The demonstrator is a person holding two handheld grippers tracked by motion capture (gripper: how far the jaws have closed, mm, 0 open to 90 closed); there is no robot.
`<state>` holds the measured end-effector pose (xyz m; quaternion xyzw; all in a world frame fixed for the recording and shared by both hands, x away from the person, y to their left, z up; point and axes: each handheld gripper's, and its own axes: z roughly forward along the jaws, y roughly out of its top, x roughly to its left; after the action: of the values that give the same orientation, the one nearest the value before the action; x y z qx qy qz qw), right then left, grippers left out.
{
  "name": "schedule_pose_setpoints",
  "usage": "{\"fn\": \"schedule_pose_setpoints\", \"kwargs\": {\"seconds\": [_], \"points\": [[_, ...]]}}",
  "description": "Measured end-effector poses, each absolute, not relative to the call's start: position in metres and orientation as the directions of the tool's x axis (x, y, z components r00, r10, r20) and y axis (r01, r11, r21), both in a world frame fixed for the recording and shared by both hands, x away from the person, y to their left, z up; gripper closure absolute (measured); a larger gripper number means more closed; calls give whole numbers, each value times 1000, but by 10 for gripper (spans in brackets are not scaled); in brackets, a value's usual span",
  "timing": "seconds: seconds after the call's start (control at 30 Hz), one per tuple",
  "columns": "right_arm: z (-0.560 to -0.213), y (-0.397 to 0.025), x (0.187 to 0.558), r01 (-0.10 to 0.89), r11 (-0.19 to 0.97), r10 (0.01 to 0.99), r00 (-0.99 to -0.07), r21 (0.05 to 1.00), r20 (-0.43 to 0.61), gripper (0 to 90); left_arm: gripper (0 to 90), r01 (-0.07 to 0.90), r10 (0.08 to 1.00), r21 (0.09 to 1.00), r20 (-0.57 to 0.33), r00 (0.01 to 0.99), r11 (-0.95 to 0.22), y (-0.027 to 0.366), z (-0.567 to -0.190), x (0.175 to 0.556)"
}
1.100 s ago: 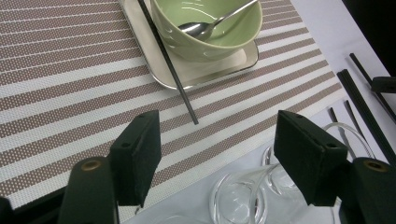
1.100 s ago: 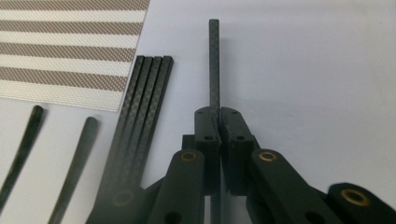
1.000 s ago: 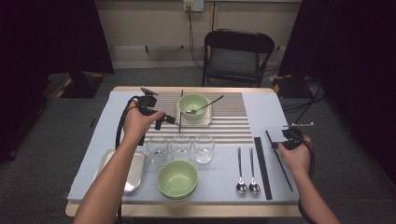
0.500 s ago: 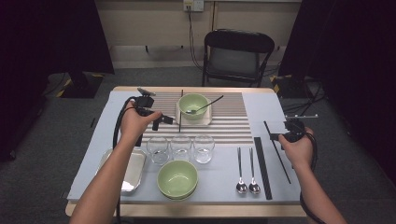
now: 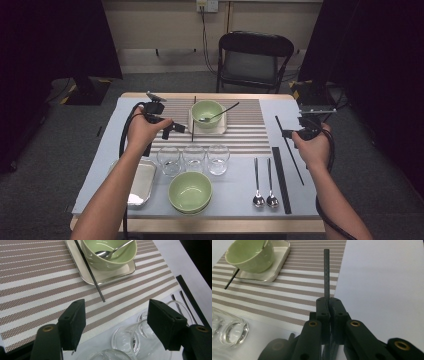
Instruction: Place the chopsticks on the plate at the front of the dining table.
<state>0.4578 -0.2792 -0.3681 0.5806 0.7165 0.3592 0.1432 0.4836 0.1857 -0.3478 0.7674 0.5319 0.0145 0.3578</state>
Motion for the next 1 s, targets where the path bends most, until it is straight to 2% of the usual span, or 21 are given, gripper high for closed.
{"fn": "schedule_pose_setpoints", "kwargs": {"seconds": [0.23,1.0], "points": [[-362,-274,462,723,46,923,-294,690,246,869,312,801,821,568,-356,447,-190,185,-341,481],[-338,-243,471,668,57,900,-355,742,251,869,283,782,798,571,-335,501,-251,167,-343,477]]}}
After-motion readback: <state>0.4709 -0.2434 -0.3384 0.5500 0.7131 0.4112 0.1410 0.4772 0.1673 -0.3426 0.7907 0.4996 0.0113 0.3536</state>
